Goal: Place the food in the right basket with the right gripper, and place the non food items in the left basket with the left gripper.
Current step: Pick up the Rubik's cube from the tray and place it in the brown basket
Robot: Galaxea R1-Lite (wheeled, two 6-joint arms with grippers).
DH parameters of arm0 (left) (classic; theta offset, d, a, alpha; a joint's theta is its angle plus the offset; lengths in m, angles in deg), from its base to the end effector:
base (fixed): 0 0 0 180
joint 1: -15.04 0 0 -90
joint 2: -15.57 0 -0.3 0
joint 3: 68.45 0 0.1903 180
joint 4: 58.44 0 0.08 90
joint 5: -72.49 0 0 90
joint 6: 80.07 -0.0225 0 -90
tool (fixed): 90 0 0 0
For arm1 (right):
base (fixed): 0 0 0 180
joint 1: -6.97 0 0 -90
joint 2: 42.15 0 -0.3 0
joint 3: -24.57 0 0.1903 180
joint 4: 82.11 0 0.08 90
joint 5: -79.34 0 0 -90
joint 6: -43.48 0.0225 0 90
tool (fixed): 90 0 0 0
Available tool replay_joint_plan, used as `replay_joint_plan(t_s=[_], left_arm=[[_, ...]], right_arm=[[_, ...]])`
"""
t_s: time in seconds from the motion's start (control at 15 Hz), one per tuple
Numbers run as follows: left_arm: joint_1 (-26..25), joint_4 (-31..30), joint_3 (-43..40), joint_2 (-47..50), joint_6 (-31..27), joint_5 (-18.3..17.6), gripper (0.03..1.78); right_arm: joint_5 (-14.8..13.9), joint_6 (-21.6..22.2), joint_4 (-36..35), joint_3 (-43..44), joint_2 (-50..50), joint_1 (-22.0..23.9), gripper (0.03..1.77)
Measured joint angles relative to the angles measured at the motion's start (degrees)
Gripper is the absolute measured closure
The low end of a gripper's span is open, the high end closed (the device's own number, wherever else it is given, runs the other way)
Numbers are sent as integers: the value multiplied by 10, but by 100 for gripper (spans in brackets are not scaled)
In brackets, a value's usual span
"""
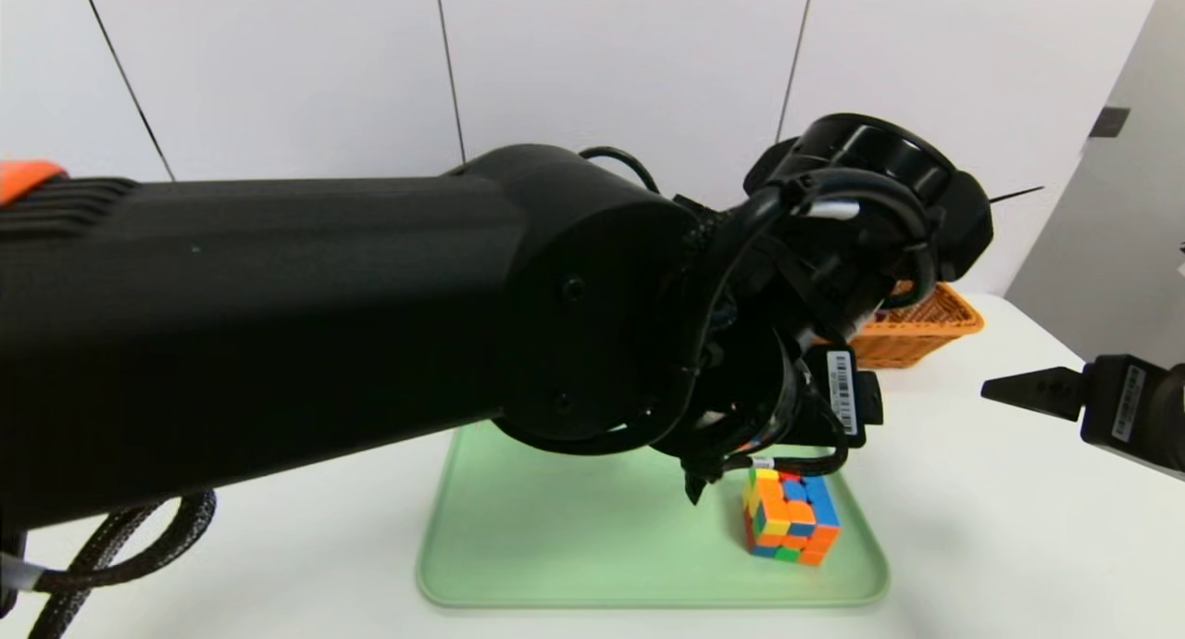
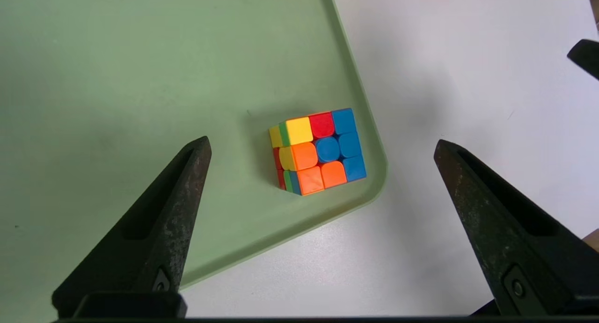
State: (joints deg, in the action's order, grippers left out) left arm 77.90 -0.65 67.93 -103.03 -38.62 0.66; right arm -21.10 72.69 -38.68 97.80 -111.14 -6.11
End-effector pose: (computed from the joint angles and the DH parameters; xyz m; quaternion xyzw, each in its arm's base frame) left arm 0.1898 -0.3550 0.2563 -0.0997 0.3697 -0.2421 0.8915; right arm 0.1581 0.0325 0.2296 0.1713 0.3232 -0.0618 0.9286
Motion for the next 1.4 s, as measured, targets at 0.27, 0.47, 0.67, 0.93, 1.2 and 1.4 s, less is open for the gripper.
replay_joint_plan(t_s=[0.27,0.47,0.67,0.93,1.2,1.4], left_arm=[[9,0,-1,-32,-6,31,12],[23,-6,-1,-59,-4,69,12],[32,-7,2,-71,-5,68,12],[41,-9,2,-76,-3,69,12],[48,-33,2,-85,-4,72,12],[51,-40,2,-94,-2,76,12]], right_arm=[[-1,0,-1,-9,1,0,10],[-3,0,-1,-14,3,0,10],[-4,-1,-1,-18,5,0,10],[-4,-1,0,-19,6,0,10],[-4,-1,0,-19,6,0,10],[-4,-1,-1,-23,7,1,10]])
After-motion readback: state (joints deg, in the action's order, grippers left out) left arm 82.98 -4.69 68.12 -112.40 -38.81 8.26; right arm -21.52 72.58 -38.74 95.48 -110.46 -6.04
